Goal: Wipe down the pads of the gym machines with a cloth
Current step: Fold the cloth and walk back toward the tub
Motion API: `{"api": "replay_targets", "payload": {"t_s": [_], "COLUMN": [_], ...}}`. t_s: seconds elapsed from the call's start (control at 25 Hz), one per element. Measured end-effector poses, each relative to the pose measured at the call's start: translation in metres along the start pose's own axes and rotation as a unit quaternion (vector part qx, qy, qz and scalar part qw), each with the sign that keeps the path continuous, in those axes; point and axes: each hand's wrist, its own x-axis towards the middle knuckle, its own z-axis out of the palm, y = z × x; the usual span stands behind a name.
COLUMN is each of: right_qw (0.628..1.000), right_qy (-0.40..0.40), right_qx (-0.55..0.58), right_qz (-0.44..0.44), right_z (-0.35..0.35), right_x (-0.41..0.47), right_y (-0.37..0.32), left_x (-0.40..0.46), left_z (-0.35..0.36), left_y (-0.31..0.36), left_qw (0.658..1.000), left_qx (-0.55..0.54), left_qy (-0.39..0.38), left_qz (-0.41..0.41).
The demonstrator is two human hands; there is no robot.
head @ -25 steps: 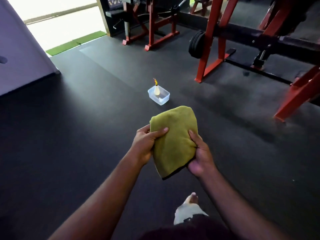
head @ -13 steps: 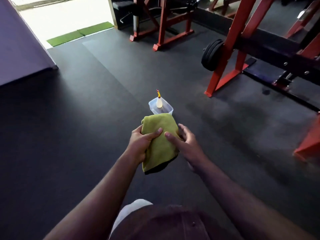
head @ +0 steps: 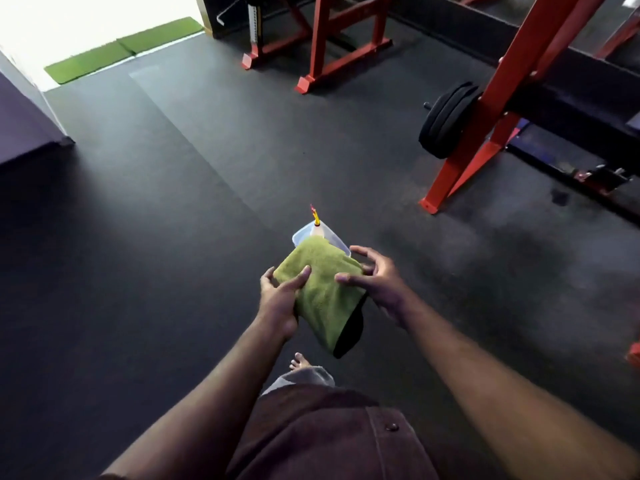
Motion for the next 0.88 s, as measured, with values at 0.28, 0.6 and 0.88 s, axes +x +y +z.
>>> {"api": "replay_targets", "payload": {"t_s": [0.28, 0.6, 0.88], "right_qw": [0.971, 0.896, 0.868], "right_qy": [0.194, 0.293, 0.315], "right_qx": [0.119, 0.264, 0.218], "right_qz": [0.077, 0.203, 0.317], "right_z": [0.008, -0.008, -0.021], "right_x": [0.156, 0.357, 0.519], "right_y": [0.005, 0.065, 0.146], "left_x": [0.165, 0.355, 0.532], "left_z": [0.076, 0.116, 0.127], "left_y": [0.054, 0.044, 0.003], "left_qw": [0.99, 0.968, 0.926], "left_qx": [0.099, 0.204, 0.336], "left_qy": [-0.006, 0.057, 0.104], "left_qz": [-0.097, -0.132, -0.14]}}
